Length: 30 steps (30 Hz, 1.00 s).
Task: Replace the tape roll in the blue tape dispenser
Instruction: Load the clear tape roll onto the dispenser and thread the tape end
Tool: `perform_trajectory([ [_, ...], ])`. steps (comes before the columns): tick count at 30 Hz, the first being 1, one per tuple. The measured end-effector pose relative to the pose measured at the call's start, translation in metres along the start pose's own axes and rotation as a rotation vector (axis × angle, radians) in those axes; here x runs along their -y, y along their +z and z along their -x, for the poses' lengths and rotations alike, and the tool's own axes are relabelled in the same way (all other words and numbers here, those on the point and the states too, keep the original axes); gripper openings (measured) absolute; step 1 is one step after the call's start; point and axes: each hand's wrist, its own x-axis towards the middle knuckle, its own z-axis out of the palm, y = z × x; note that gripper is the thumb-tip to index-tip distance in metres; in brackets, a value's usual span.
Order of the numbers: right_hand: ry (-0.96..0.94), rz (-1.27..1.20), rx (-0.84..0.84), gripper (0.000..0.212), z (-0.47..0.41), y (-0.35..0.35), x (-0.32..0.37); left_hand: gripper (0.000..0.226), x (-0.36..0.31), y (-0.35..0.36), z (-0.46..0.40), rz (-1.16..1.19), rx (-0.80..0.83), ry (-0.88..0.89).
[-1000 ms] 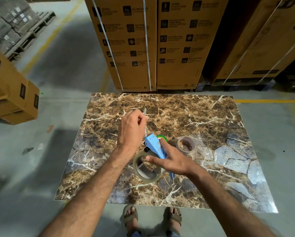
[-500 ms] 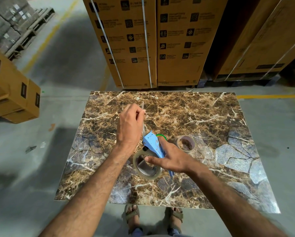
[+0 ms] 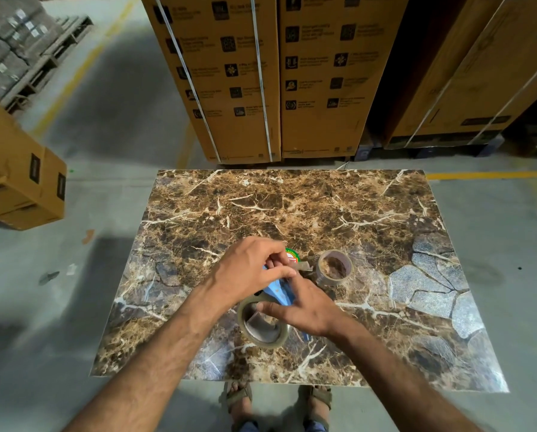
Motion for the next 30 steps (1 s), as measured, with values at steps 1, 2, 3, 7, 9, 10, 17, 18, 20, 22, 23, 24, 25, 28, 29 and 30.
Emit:
perform_trajectory([
  [1, -0.007, -0.084, -0.021, 0.088, 0.000, 0.000, 0.000, 0.022, -0.001, -0.001, 0.001, -0.031, 0.026, 0.007],
  [2, -0.010, -0.160, -0.036, 0.086, 0.000, -0.001, 0.000, 0.023, -0.002, -0.001, 0.003, -0.058, 0.049, 0.015],
  [3, -0.027, -0.224, -0.044, 0.081, 0.000, -0.003, 0.001, 0.022, -0.002, -0.002, 0.005, -0.067, 0.065, 0.015],
  [7, -0.071, -0.319, -0.074, 0.064, 0.006, -0.006, 0.007, 0.016, -0.004, -0.008, 0.012, 0.094, 0.063, -0.061],
  [9, -0.076, -0.357, -0.091, 0.059, 0.008, -0.002, 0.009, 0.023, -0.007, -0.011, 0.015, 0.187, 0.019, -0.098],
  [10, -0.078, -0.376, -0.102, 0.056, 0.009, 0.000, 0.010, 0.028, -0.009, -0.011, 0.017, 0.204, -0.016, -0.111],
  [17, -0.090, -0.518, -0.187, 0.054, 0.009, 0.012, 0.016, 0.075, -0.011, -0.009, 0.030, 0.327, -0.156, -0.176],
  [18, -0.090, -0.543, -0.194, 0.052, 0.010, 0.013, 0.018, 0.083, -0.010, -0.011, 0.034, 0.435, -0.168, -0.193],
  [20, -0.088, -0.610, -0.196, 0.044, 0.012, 0.008, 0.023, 0.089, -0.002, -0.015, 0.042, 0.614, -0.183, -0.247],
  [22, -0.093, -0.639, -0.190, 0.041, 0.014, 0.003, 0.028, 0.085, 0.008, -0.020, 0.054, 0.725, -0.129, -0.320],
  [23, -0.102, -0.649, -0.184, 0.040, 0.016, 0.002, 0.030, 0.086, 0.011, -0.021, 0.062, 0.792, -0.063, -0.361],
  [24, -0.104, -0.663, -0.185, 0.040, 0.017, 0.000, 0.033, 0.087, 0.012, -0.020, 0.070, 0.876, 0.001, -0.395],
  [25, -0.106, -0.681, -0.190, 0.040, 0.018, 0.000, 0.036, 0.084, 0.011, -0.017, 0.077, 0.970, 0.033, -0.428],
  [28, -0.114, -0.721, -0.206, 0.038, 0.021, 0.000, 0.044, 0.051, -0.001, -0.009, 0.090, 1.136, -0.055, -0.483],
  [29, -0.115, -0.740, -0.202, 0.036, 0.022, 0.000, 0.046, 0.044, -0.006, -0.009, 0.091, 1.148, -0.096, -0.491],
  [30, -0.114, -0.762, -0.197, 0.034, 0.024, -0.001, 0.048, 0.040, -0.008, -0.008, 0.091, 1.151, -0.129, -0.495],
])
